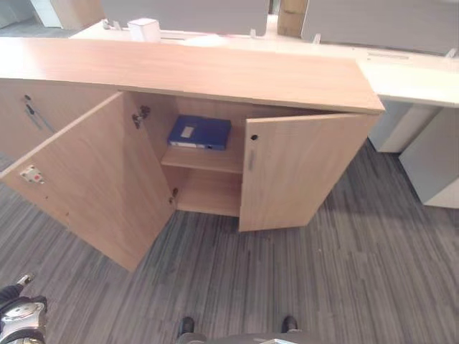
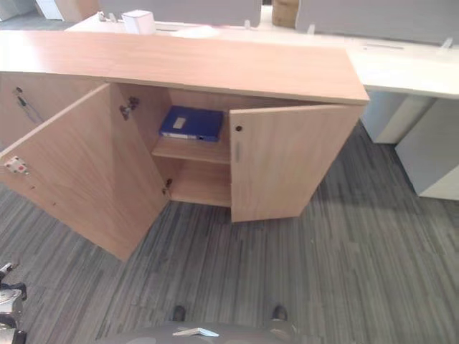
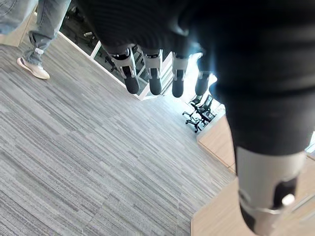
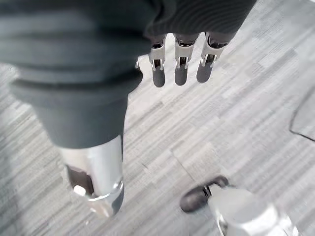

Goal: Put the empty folder in the office cabinet

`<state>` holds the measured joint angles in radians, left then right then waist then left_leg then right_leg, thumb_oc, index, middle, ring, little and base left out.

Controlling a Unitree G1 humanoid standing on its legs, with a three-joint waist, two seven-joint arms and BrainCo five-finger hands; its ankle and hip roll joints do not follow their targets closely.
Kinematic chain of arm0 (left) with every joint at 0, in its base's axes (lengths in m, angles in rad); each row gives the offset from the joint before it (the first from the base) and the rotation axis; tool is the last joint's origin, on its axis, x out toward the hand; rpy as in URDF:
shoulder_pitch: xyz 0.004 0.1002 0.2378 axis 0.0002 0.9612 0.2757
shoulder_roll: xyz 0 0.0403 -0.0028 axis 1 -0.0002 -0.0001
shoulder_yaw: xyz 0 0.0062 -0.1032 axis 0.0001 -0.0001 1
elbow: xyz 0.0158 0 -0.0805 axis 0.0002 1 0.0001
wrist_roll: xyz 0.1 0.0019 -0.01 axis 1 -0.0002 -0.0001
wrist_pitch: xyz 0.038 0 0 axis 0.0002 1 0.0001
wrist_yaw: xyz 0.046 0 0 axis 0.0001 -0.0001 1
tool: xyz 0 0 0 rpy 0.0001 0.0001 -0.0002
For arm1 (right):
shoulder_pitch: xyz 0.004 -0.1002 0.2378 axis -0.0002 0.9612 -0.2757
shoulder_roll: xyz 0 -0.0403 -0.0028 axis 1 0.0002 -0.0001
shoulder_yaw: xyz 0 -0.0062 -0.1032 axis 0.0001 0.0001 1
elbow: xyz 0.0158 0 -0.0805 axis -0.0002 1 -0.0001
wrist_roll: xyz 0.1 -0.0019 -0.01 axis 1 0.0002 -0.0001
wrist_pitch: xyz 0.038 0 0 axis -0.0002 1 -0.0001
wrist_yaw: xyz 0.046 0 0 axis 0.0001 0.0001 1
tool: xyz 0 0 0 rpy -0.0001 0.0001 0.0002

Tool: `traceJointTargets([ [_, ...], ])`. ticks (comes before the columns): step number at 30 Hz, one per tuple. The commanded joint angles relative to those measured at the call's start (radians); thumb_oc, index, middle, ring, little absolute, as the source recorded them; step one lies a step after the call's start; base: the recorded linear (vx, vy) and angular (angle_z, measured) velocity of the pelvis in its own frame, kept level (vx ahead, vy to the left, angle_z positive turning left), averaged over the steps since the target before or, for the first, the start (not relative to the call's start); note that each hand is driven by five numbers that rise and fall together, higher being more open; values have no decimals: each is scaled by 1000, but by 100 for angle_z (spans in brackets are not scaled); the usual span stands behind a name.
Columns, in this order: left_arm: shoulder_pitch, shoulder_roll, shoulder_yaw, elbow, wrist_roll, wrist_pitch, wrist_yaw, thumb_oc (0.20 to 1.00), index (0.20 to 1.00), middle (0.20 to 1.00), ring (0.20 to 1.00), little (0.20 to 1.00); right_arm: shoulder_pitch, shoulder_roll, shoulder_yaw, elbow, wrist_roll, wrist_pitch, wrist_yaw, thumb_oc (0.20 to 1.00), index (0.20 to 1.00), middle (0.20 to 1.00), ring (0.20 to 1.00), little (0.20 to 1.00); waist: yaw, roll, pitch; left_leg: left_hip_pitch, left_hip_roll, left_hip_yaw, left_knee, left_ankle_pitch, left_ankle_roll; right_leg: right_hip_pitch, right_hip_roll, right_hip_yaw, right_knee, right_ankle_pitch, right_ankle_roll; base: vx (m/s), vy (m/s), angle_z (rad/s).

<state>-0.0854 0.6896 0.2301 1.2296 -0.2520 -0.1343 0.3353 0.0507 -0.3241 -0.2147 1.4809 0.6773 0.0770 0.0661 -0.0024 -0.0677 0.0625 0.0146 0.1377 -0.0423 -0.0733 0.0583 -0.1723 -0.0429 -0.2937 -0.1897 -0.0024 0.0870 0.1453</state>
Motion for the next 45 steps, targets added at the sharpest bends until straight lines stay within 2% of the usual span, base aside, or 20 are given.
traceJointTargets([
  [1, 21, 38, 32, -68, 22, -47, 21, 1000, 1000, 1000, 1000, 1000, -65, -30, 31, 38, -48, 0, -5, 1000, 1000, 1000, 1000, 1000, 9, 46, 32, -2, -16, -5, -14, -72, 49, -13, -47, 32, 62, -26, 104, -45, 455, -6],
  [3, 19, 51, 39, -92, 27, -50, 27, 1000, 1000, 1000, 1000, 1000, -78, -15, 46, 27, -42, -2, 1, 1000, 1000, 1000, 1000, 1000, 14, 49, 54, 15, -34, 20, -14, -80, 70, -53, -46, 14, 149, -36, 76, -54, 386, -38],
  [4, 30, 51, 51, -125, 21, -60, 30, 1000, 1000, 1000, 1000, 1000, -84, 12, 77, 2, -26, -14, 9, 1000, 1000, 1000, 1000, 1000, 14, 39, 65, 27, -46, 53, -14, -80, 81, -71, 10, -10, 166, -62, 52, -22, 251, -67],
  [5, 32, 52, 53, -126, 21, -60, 30, 1000, 1000, 1000, 1000, 1000, -83, 13, 79, 1, -25, -14, 9, 1000, 1000, 1000, 1000, 1000, 15, 39, 65, 29, -44, 54, -14, -81, 79, -69, 13, -9, 166, -63, 51, 21, 215, -69],
  [6, 27, 56, 47, -159, 33, -62, 24, 1000, 1000, 1000, 1000, 1000, -62, 38, 95, -13, -12, -25, 8, 1000, 1000, 1000, 1000, 1000, 11, 31, 60, 19, -65, 59, -14, -76, 90, -53, 64, -5, 130, -96, 44, 30, 79, -43],
  [7, 28, 57, 48, -160, 34, -61, 25, 1000, 1000, 1000, 1000, 1000, -63, 39, 95, -14, -11, -25, 7, 1000, 1000, 1000, 1000, 1000, 10, 30, 60, 19, -65, 59, -14, -76, 90, -51, 64, -6, 127, -94, 44, 52, 140, -14],
  [9, 19, 61, 44, -169, 30, -69, 36, 1000, 1000, 1000, 1000, 1000, -66, 36, 117, -10, -6, -21, 12, 1000, 1000, 1000, 1000, 1000, 3, 26, 67, 29, -88, 55, -14, -73, 105, -60, 110, 59, 112, -77, 33, 56, 128, 32],
  [12, 22, 63, 51, -210, 44, -70, 39, 1000, 1000, 1000, 1000, 1000, -58, 35, 99, 1, -17, -24, 3, 1000, 1000, 1000, 1000, 1000, 2, 26, 62, 23, -100, 64, -14, -74, 109, -42, 100, 22, 87, -57, 38, 62, 80, -14],
  [19, 6, 92, 60, -294, 70, -74, 53, 1000, 1000, 1000, 1000, 1000, -30, 38, 83, -3, -7, -27, 4, 1000, 1000, 1000, 1000, 1000, -17, 7, 37, 21, -113, 72, -14, -86, 117, -9, 97, 44, 24, -22, 59, 66, 28, 5],
  [24, -89, 122, -17, -358, 122, -66, 62, 1000, 1000, 1000, 1000, 1000, -7, 30, 85, -8, -11, -34, -1, 1000, 1000, 1000, 1000, 1000, -46, -6, 27, 23, -114, 84, -14, -98, 120, -3, 91, 64, 7, -10, 68, 35, 1, -7],
  [29, -137, 134, -58, -344, 139, -64, 59, 1000, 1000, 1000, 1000, 1000, 5, 25, 84, -7, -12, -36, -2, 1000, 1000, 1000, 1000, 1000, -60, -6, 22, 29, -113, 97, -14, -103, 121, -5, 91, 77, 1, -4, 72, 21, 1, -11],
  [34, -222, 128, -120, -320, 130, -59, 44, 1000, 1000, 1000, 1000, 1000, 44, 21, 67, -20, 19, -43, -1, 1000, 1000, 1000, 1000, 1000, -99, -9, 13, 40, -108, 122, -14, -113, 118, -9, 91, 100, -7, 2, 77, 37, -5, -13],
  [37, -224, 127, -122, -319, 130, -60, 44, 1000, 1000, 1000, 1000, 1000, 45, 21, 66, -21, 19, -43, -1, 1000, 1000, 1000, 1000, 1000, -97, -9, 13, 40, -108, 123, -14, -113, 118, -9, 91, 101, -7, 2, 77, 12, -7, -7],
  [39, -257, 21, -169, -400, 84, -73, 34, 1000, 1000, 1000, 1000, 1000, 65, 30, 65, -11, -2, -41, -6, 1000, 1000, 1000, 1000, 1000, -118, -15, 11, 45, -104, 136, -14, -118, 119, -10, 93, 114, -16, 4, 79, 31, -36, -4],
  [42, -250, -18, -173, -439, 69, -78, 39, 1000, 1000, 1000, 1000, 1000, 68, 33, 64, -12, -5, -41, -8, 1000, 1000, 1000, 1000, 1000, -118, -15, 11, 46, -104, 139, -14, -119, 120, -10, 94, 117, -16, 4, 78, 4, -16, 3],
  [43, -232, -110, -178, -535, 5, -94, 20, 1000, 1000, 1000, 1000, 1000, 75, 45, 62, -13, -12, -39, -10, 1000, 1000, 1000, 1000, 1000, -122, -18, 14, 49, -103, 140, -14, -120, 122, -7, 95, 118, -16, 3, 76, 1, -22, -10],
  [45, -175, -241, -204, -670, -95, -120, -34, 1000, 1000, 1000, 1000, 1000, 73, 57, 54, -4, -18, -33, -11, 1000, 1000, 1000, 1000, 1000, -120, -26, 15, 45, -107, 137, -14, -121, 127, -3, 95, 118, -19, 2, 72, -3, -8, 4],
])
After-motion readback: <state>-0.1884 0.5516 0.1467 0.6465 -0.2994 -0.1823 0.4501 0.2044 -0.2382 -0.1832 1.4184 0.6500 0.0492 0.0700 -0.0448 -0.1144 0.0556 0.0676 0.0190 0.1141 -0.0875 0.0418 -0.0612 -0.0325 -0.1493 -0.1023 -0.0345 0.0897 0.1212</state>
